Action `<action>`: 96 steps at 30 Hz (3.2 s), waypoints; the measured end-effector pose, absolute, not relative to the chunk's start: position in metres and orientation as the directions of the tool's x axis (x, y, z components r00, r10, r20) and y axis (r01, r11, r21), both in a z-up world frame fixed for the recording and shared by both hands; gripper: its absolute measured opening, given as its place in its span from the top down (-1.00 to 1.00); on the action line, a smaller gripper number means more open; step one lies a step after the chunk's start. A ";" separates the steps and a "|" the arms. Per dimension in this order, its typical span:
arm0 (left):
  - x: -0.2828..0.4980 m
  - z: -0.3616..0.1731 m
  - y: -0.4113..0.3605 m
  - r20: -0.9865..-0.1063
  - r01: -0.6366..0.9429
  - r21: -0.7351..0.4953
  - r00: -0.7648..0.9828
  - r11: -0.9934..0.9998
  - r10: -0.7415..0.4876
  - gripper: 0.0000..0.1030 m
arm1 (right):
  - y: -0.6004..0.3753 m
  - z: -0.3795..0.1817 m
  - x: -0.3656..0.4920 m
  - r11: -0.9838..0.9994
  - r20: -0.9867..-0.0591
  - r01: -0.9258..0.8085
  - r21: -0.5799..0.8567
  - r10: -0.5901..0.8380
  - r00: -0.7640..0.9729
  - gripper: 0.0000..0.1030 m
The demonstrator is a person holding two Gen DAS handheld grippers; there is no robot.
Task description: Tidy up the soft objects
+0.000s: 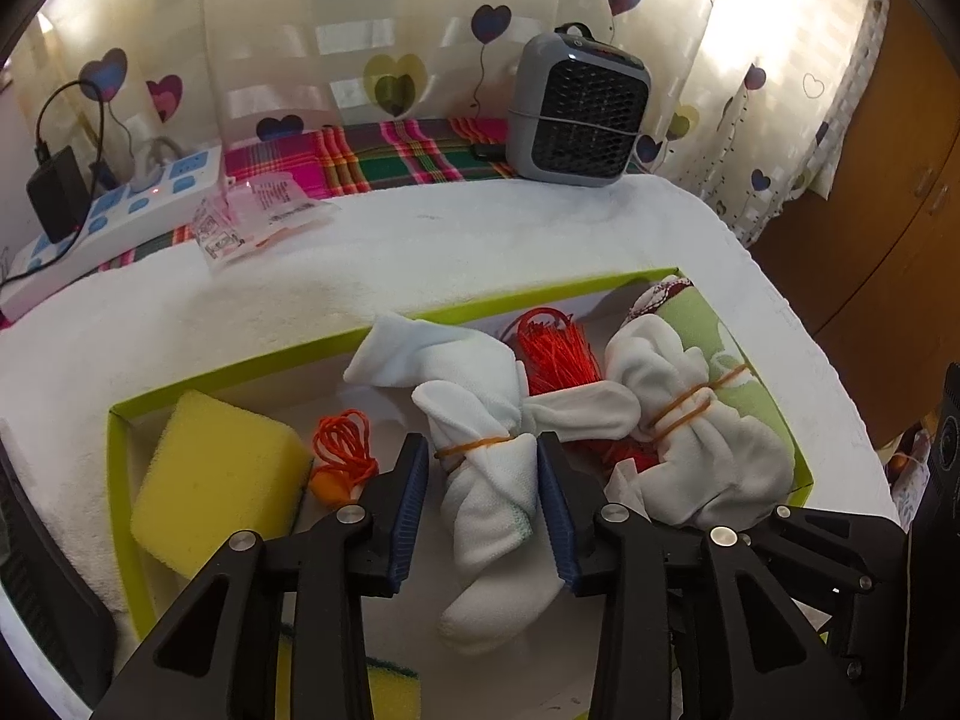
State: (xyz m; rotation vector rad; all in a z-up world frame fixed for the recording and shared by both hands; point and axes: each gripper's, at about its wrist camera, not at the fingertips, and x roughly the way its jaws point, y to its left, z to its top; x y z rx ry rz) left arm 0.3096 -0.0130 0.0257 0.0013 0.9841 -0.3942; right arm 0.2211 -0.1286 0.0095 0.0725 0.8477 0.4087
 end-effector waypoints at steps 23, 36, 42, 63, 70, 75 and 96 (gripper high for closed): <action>0.289 0.039 -0.007 -0.794 0.306 -0.166 0.523 0.938 -0.311 0.08 | -0.130 0.015 0.207 0.929 -0.700 -0.312 0.201 0.359 0.617 0.27; 0.255 0.063 0.001 -0.759 0.295 -0.151 0.577 0.944 -0.302 0.08 | -0.137 0.026 0.183 0.927 -0.661 -0.295 0.231 0.372 0.652 0.13; 0.236 0.069 0.003 -0.750 0.291 -0.132 0.596 0.948 -0.288 0.08 | -0.136 0.030 0.171 0.929 -0.650 -0.294 0.226 0.369 0.665 0.13; 0.155 0.073 0.010 -0.715 0.285 -0.126 0.638 0.950 -0.286 0.00 | -0.147 0.034 0.127 0.934 -0.629 -0.282 0.218 0.356 0.691 0.09; 0.137 0.063 0.042 -0.715 0.215 -0.174 0.643 0.961 -0.273 -0.08 | -0.155 0.027 0.120 0.941 -0.651 -0.263 0.214 0.338 0.680 0.01; 0.123 0.053 0.071 -0.718 0.157 -0.200 0.648 0.967 -0.254 -0.11 | -0.154 0.018 0.119 0.945 -0.678 -0.254 0.204 0.324 0.660 -0.06; 0.117 0.019 0.116 -0.749 0.105 -0.305 0.588 0.946 -0.307 -0.18 | -0.110 -0.004 0.126 0.935 -0.753 -0.334 0.119 0.304 0.584 -0.30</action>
